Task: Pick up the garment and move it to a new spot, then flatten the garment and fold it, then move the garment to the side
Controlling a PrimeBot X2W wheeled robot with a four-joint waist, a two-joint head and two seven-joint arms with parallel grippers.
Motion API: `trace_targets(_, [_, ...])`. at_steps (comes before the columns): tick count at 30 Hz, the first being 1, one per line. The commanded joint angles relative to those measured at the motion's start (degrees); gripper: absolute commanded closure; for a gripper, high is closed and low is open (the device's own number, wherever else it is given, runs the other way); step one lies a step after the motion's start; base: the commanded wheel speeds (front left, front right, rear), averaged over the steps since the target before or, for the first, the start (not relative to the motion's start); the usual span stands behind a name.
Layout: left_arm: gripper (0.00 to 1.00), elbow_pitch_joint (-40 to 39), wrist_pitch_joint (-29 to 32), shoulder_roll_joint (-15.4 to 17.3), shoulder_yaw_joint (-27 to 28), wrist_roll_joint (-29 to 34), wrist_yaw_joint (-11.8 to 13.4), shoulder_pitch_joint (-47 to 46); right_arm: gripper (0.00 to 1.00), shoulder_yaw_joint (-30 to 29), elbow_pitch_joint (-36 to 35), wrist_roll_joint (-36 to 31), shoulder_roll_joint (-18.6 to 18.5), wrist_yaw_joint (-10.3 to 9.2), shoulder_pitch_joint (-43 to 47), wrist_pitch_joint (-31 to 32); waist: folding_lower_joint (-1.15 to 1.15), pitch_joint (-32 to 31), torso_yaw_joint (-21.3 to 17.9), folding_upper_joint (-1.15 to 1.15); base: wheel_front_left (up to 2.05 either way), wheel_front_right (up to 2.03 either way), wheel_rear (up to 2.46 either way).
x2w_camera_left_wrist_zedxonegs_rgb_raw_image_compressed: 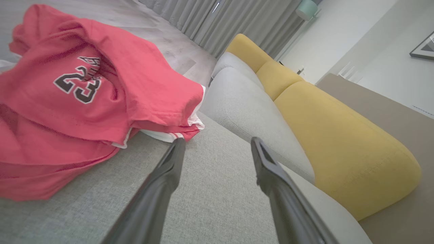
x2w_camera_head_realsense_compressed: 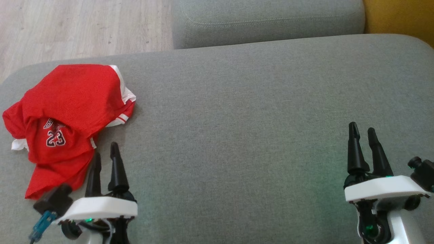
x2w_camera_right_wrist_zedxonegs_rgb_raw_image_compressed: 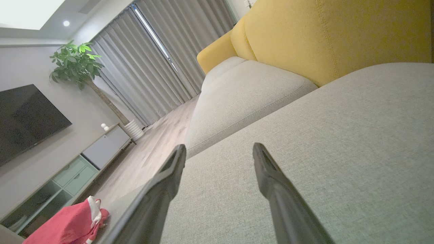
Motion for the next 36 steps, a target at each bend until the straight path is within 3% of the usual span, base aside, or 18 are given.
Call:
trace_targets(1, [0.00,-2.1,-0.8,0.9,0.3,2.3,0.5,-3.3,0.00,1.1,-2.7,-2.4,-0.4,-0.02,-2.8,-0.8,0.00,0.0,0.0,0.00,0.00,0.00,0.00])
trace_targets(29, [0.00,-2.1,-5.4,5.4,-9.4,22.8,7.9,-4.8,0.00,4.3,-5.8,-23.7,-0.5,-0.03,-3.1,-5.4,0.00,0.4,-0.2,0.00,0.00,0.00,0.00])
trace_targets(36, [0.00,-5.1,-6.6,4.6,-9.0,23.9,9.1,-4.8,0.00,5.2,-7.0,-27.2,-0.5,-0.04,-3.3,-6.5,0.00,0.6,-0.2,0.00,0.00,0.00,0.00])
